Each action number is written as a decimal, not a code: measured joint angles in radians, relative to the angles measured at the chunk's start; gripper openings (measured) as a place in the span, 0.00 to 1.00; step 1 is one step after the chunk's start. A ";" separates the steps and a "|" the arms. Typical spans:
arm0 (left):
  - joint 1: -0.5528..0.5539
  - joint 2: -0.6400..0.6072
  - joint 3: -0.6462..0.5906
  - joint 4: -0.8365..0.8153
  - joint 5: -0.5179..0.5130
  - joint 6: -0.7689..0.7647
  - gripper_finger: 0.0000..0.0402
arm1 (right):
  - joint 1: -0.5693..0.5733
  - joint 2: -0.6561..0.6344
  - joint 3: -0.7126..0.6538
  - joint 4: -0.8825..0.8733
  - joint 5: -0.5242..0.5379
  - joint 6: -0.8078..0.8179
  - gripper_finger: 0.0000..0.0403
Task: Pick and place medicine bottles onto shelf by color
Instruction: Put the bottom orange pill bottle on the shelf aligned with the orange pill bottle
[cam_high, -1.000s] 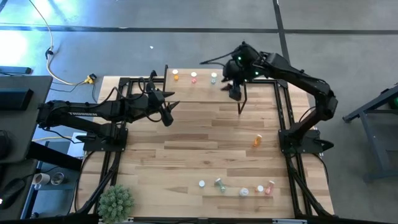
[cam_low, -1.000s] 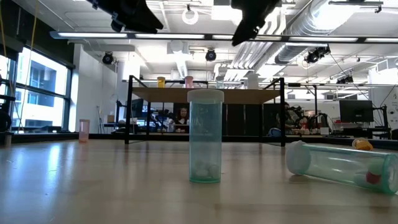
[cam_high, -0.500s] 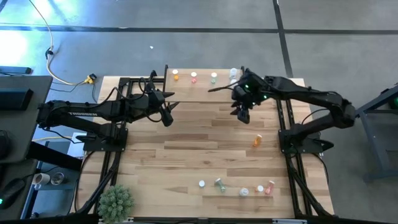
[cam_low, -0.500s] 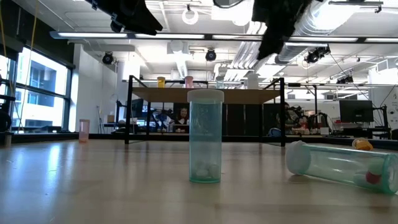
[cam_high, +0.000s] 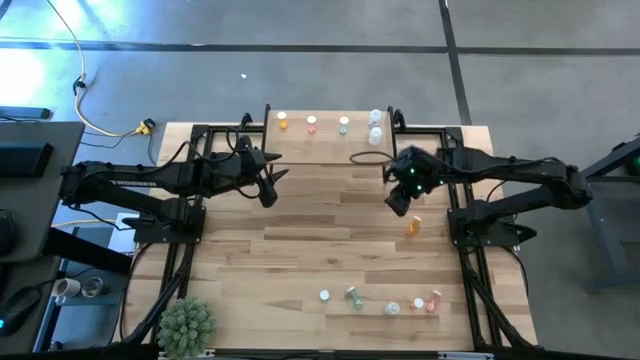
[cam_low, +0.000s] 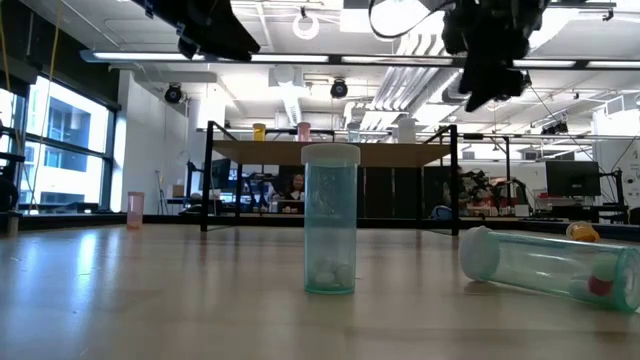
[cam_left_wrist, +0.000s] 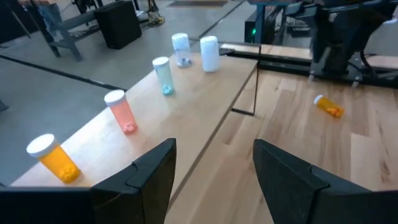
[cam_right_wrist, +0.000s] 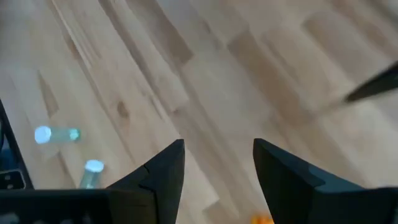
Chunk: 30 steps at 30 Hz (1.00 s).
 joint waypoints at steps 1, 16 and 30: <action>0.000 0.000 0.000 -0.005 0.001 0.000 0.51 | 0.018 -0.002 -0.012 -0.001 0.001 0.025 0.45; 0.000 0.000 0.000 -0.006 0.068 -0.005 0.51 | 0.400 -0.001 -0.071 -0.027 0.162 0.339 0.45; -0.022 0.000 0.000 -0.006 0.233 -0.112 0.51 | 0.786 0.007 -0.071 -0.047 0.376 0.731 0.45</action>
